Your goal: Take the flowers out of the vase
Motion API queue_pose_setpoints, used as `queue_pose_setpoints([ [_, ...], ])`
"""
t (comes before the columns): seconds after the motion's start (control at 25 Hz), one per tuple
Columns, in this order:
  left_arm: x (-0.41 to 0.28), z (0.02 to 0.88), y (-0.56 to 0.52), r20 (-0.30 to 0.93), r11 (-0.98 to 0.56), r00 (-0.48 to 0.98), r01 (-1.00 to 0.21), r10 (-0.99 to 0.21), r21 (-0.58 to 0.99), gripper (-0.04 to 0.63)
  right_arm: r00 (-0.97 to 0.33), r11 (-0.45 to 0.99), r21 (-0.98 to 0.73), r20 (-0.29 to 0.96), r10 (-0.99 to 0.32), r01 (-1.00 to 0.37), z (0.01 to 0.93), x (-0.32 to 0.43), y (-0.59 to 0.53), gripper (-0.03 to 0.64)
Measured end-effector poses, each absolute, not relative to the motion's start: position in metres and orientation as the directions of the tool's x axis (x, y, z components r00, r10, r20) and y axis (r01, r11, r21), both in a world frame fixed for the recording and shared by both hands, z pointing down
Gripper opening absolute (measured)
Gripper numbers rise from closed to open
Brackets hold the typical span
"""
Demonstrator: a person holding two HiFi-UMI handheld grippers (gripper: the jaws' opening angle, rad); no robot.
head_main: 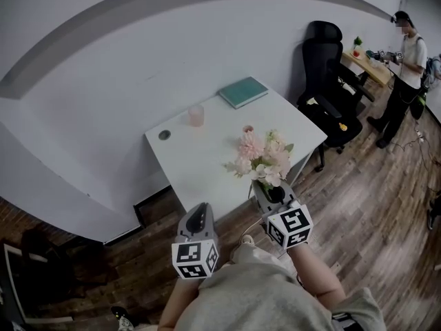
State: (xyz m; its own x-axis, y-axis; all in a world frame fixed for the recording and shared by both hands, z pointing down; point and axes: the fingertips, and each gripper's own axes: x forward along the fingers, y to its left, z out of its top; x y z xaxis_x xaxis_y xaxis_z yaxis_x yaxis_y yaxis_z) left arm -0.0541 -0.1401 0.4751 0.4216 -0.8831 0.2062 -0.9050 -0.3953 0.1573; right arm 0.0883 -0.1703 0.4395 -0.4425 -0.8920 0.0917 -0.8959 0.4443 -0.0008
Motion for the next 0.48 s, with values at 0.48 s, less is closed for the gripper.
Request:
queue_pose_setpoints([
  [0.48, -0.048, 0.472, -0.156, 0.218, -0.4, 0.428, -0.902, -0.877, 0.162, 0.026, -0.463, 0.459, -0.058, 0.12, -0.878, -0.887, 0.449, 0.086, -0.167, 0.043],
])
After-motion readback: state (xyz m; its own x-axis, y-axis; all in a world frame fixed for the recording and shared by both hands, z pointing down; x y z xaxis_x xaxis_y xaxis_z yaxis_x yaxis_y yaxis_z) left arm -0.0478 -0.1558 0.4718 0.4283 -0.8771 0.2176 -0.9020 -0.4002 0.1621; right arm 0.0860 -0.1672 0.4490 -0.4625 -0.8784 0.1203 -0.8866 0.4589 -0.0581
